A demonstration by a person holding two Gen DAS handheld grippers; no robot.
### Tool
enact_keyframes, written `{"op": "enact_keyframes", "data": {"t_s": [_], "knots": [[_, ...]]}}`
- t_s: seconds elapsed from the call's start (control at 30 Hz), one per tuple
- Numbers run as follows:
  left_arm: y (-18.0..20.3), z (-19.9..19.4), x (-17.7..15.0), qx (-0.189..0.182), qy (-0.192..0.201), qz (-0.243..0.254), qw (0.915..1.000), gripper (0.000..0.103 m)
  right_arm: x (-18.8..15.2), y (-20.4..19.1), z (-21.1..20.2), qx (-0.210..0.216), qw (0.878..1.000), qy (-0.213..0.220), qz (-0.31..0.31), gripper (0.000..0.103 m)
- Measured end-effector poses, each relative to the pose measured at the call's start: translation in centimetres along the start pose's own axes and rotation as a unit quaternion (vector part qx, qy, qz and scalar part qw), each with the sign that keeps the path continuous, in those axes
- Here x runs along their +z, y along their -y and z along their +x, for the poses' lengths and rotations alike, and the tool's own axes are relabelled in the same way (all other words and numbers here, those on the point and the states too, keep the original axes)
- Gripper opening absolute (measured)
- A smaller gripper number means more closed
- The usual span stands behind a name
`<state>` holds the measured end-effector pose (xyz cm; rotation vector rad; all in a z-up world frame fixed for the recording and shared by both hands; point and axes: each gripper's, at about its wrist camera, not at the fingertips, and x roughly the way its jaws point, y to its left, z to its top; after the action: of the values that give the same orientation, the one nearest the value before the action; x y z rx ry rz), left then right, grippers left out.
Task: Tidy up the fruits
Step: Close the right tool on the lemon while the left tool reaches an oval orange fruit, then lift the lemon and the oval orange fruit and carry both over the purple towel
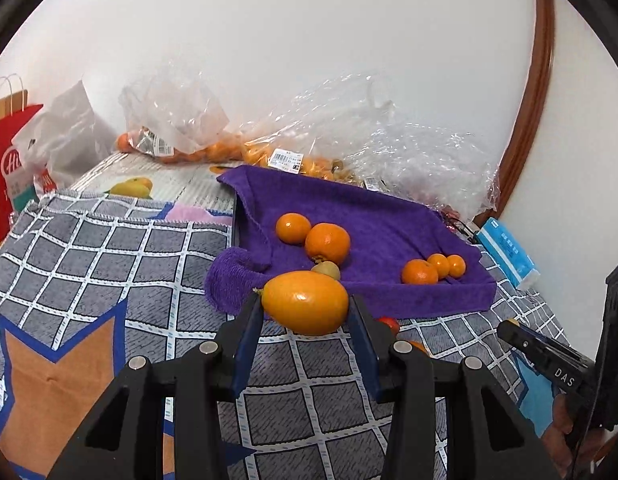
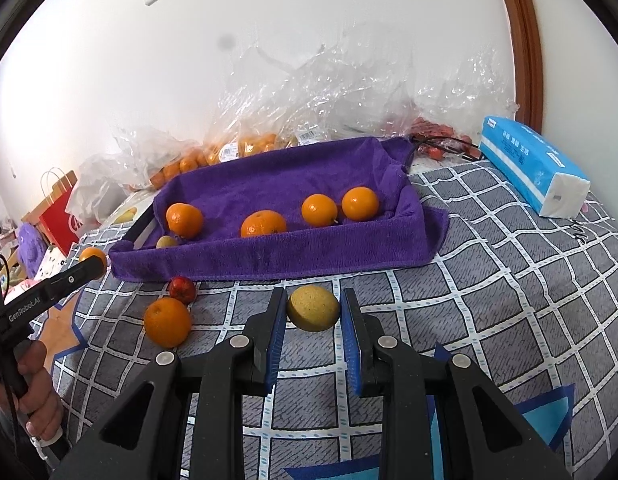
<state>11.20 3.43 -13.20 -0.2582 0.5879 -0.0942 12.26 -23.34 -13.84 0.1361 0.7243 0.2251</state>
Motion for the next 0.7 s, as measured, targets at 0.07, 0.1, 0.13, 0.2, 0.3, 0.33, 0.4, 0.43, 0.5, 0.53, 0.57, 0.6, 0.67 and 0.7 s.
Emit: {"op": "enact_keyframes", "data": {"t_s": [0.07,0.1,0.13,0.2,0.3,0.33,0.4,0.43,0.5,0.53,0.57,0.6,0.67,0.7], "knots": [[0.0,-0.1,0.0,0.0,0.002,-0.001,1.0,0.041,0.0,0.1,-0.2,0.0,1.0,0.005,0.004,0.027],[-0.1,-0.1,0.0,0.0,0.003,-0.003,1.0,0.041,0.0,0.2,-0.2,0.0,1.0,0.007,0.006,0.027],[-0.2,-0.1,0.0,-0.001,0.003,-0.005,1.0,0.041,0.0,0.3,-0.3,-0.002,1.0,0.008,0.009,0.027],[-0.2,-0.2,0.1,0.0,0.003,-0.007,1.0,0.041,0.0,0.5,-0.3,-0.009,1.0,0.01,0.015,0.027],[-0.1,-0.4,0.0,0.0,0.007,-0.006,1.0,0.041,0.0,0.6,-0.6,-0.02,1.0,0.014,0.017,0.027],[0.0,-0.5,0.0,0.0,0.009,-0.004,0.9999,0.041,0.0,0.5,-0.7,-0.022,1.0,0.014,0.016,0.027],[0.2,-0.6,0.0,0.0,0.013,0.001,0.9999,0.041,0.0,0.4,-0.8,-0.022,1.0,0.012,0.015,0.027],[0.3,-0.7,0.0,-0.001,0.016,0.004,0.9999,0.041,0.0,0.3,-0.9,-0.02,1.0,0.01,0.016,0.027],[0.4,-0.8,0.0,-0.001,0.017,0.007,0.9998,0.041,-0.1,0.1,-1.0,-0.018,1.0,0.007,0.014,0.027],[0.5,-0.8,0.0,-0.003,0.017,0.009,0.9998,0.041,-0.1,-0.2,-1.1,-0.018,1.0,0.007,0.01,0.027],[0.5,-0.9,0.0,-0.003,0.017,0.009,0.9998,0.041,-0.2,-0.4,-1.2,-0.019,1.0,0.007,0.008,0.027],[0.5,-0.9,0.0,-0.004,0.018,0.009,0.9998,0.041,-0.2,-0.5,-1.3,-0.019,1.0,0.007,0.006,0.027],[0.5,-0.9,0.0,-0.004,0.017,0.008,0.9998,0.041,-0.2,-0.7,-1.4,-0.015,1.0,0.006,0.007,0.027],[0.5,-0.9,0.0,-0.005,0.018,0.006,0.9998,0.041,-0.2,-0.8,-1.5,-0.013,1.0,0.005,0.009,0.027]]}}
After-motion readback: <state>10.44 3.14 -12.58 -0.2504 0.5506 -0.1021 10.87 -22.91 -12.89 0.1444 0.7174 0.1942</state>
